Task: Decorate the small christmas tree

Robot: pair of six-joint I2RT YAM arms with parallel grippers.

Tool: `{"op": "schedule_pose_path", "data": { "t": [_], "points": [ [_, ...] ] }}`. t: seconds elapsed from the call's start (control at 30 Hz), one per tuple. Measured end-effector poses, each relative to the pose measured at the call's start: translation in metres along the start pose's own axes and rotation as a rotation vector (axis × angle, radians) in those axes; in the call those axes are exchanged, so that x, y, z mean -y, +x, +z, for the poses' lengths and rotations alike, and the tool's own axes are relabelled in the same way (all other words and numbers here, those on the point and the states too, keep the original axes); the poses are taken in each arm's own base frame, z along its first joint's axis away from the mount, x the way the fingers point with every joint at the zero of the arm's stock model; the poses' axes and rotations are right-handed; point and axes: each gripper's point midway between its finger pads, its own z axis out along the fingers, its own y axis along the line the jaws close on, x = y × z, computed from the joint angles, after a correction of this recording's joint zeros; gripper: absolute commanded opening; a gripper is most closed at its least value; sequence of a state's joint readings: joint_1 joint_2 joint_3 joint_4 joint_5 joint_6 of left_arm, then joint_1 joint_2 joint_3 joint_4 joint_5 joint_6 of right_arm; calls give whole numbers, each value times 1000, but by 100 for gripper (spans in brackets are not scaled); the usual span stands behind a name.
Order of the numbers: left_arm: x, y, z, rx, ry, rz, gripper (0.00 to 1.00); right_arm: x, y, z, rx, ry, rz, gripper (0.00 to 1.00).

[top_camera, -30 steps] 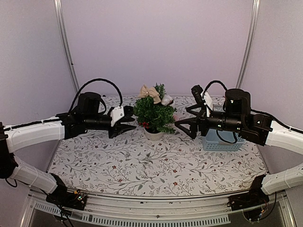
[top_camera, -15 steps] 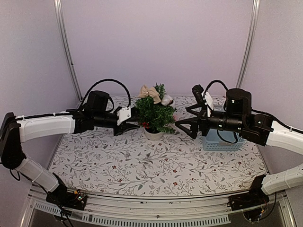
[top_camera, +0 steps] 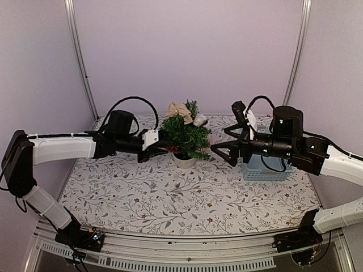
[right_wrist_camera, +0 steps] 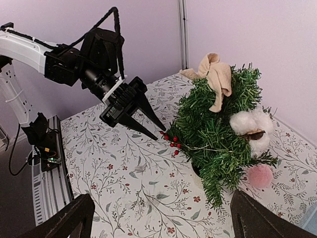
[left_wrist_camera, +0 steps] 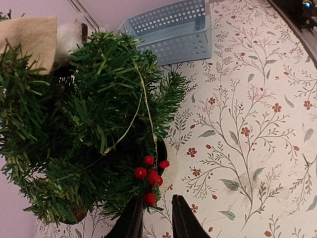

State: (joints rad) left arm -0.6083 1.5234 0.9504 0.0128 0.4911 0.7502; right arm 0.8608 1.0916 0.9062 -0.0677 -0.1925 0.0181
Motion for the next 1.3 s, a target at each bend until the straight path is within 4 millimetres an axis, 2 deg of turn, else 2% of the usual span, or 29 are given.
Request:
{"op": "schedule_pose_path", "data": {
  "t": [0.27, 0.77, 0.87, 1.13, 1.3],
  "points": [
    [-2, -2, 1, 10, -5, 3, 17, 0, 0, -1, 1, 0, 0, 99],
    [-8, -8, 4, 31, -6, -9, 0, 0, 0, -1, 2, 0, 0, 99],
    [-9, -8, 3, 29, -13, -20, 0, 0, 0, -1, 2, 0, 0, 99],
    [-20, -31, -21, 64, -120, -18, 0, 0, 0, -1, 1, 0, 0, 99],
    [-17, -36, -27, 62, -168, -17, 0, 0, 0, -1, 1, 0, 0, 99]
  ]
}}
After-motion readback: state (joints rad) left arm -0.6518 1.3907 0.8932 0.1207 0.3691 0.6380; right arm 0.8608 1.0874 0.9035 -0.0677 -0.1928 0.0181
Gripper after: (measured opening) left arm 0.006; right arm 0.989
